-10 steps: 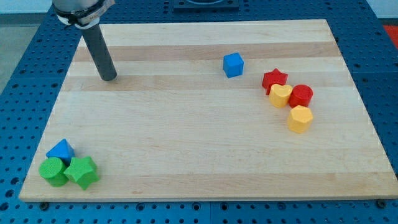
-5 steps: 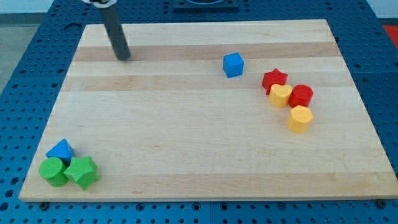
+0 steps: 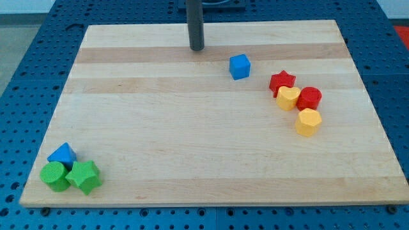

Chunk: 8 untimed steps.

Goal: Point your arm at blue cube

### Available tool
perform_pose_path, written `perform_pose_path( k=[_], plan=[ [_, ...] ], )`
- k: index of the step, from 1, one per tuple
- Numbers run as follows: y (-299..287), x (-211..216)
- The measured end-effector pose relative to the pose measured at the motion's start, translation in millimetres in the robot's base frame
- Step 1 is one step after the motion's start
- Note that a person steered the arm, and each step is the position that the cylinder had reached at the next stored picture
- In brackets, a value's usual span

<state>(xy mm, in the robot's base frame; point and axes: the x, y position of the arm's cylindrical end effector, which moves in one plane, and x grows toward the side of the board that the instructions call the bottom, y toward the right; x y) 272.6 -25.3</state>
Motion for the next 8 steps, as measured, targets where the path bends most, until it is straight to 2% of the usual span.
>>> perform_pose_path(
  k=[7, 8],
  plan=[
    [116.3, -1.3],
    [122.8, 8.5]
  ],
)
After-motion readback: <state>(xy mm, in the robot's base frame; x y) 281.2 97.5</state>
